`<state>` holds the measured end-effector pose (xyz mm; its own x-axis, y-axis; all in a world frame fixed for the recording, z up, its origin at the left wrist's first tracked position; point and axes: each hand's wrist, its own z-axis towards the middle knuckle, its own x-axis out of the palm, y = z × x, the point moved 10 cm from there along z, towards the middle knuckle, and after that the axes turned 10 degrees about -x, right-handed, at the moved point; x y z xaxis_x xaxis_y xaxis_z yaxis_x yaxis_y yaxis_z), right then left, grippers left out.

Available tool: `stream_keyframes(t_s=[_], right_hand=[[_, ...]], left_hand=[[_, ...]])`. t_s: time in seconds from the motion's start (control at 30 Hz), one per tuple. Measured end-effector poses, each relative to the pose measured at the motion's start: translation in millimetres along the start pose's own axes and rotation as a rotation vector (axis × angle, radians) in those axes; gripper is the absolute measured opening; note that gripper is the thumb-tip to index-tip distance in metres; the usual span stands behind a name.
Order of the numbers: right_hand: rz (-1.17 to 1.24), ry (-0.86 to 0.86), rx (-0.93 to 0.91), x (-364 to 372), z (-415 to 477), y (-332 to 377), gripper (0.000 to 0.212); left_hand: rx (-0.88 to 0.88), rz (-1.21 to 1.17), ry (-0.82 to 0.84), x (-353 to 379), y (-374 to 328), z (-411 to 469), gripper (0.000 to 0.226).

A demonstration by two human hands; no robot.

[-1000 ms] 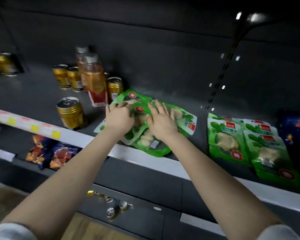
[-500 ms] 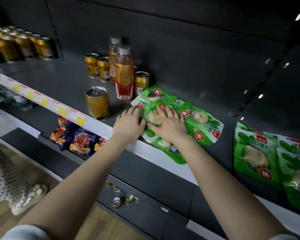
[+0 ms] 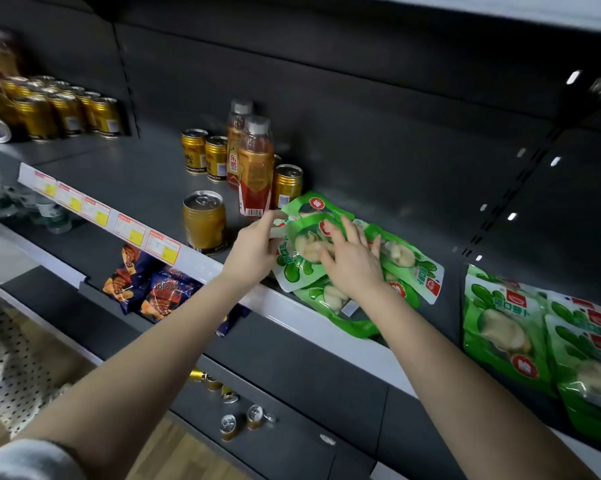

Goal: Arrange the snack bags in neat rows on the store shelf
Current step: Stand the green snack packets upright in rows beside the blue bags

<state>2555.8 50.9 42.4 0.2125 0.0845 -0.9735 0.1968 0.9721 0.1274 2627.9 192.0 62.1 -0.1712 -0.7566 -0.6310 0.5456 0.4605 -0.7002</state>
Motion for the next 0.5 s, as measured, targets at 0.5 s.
stream_keyframes(t_s=[0.5], right_hand=[[0.013,-0.315,-0.121,-97,18,15,0.024]], left_hand=[[0.129,-0.19,-0.101,-29,-55,23,0.044]])
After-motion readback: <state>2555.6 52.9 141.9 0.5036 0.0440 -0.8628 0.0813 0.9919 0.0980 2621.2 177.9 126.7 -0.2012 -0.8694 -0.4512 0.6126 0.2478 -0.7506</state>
